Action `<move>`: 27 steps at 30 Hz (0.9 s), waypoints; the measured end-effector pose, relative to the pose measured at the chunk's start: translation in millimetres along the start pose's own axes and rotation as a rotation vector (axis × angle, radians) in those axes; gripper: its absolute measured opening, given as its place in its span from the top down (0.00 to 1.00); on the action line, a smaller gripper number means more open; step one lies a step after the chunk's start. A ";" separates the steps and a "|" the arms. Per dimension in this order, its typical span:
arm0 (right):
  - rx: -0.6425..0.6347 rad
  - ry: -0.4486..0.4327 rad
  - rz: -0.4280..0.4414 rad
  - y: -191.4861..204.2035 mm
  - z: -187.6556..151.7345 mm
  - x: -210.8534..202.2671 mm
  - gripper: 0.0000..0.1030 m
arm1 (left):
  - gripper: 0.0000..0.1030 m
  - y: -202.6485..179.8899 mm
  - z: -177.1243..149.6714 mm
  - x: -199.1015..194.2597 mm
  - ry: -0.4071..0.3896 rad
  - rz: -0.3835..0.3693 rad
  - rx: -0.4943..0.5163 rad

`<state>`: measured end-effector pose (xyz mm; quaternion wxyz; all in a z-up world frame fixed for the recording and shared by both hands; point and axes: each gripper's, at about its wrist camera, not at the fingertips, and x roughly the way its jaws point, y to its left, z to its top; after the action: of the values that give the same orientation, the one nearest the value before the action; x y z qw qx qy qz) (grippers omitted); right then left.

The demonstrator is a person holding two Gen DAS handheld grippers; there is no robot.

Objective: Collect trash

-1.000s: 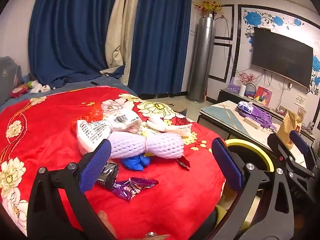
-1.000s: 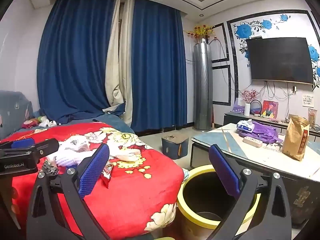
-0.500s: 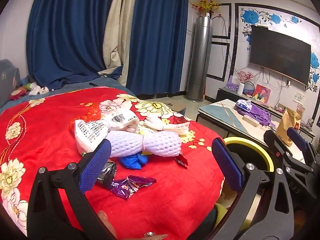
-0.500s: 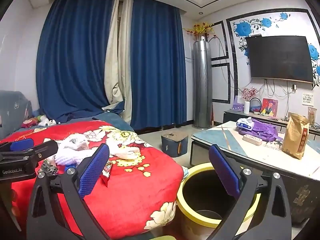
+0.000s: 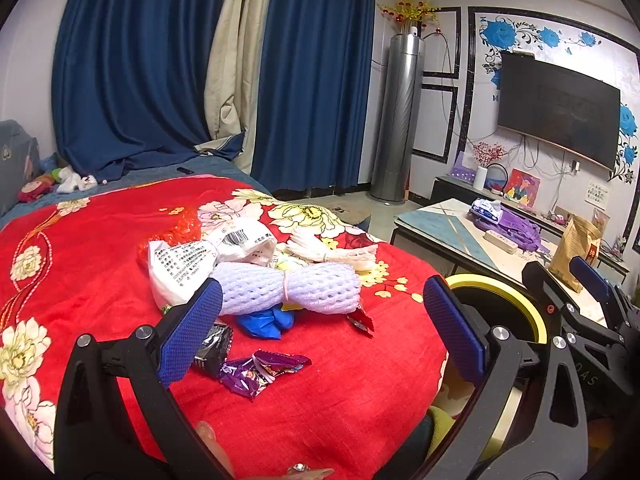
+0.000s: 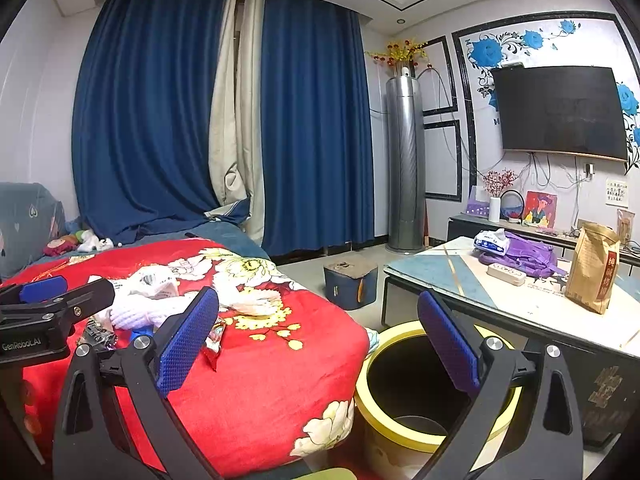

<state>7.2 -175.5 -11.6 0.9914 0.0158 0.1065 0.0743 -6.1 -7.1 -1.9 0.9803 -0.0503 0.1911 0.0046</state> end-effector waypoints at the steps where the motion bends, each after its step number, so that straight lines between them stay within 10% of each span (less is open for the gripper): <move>1: 0.000 0.000 0.000 0.0 -0.2 0.0 0.06 | 0.10 -0.2 0.0 -0.1 0.000 0.001 0.000; 27: 0.006 0.025 -0.001 -2.2 -5.4 5.7 0.06 | 0.10 1.5 -1.8 2.4 0.008 0.003 -0.004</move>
<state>11.8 -176.8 -18.2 0.9900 0.0177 0.1189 0.0735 -4.5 -5.9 -4.7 0.9794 -0.0521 0.1952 0.0060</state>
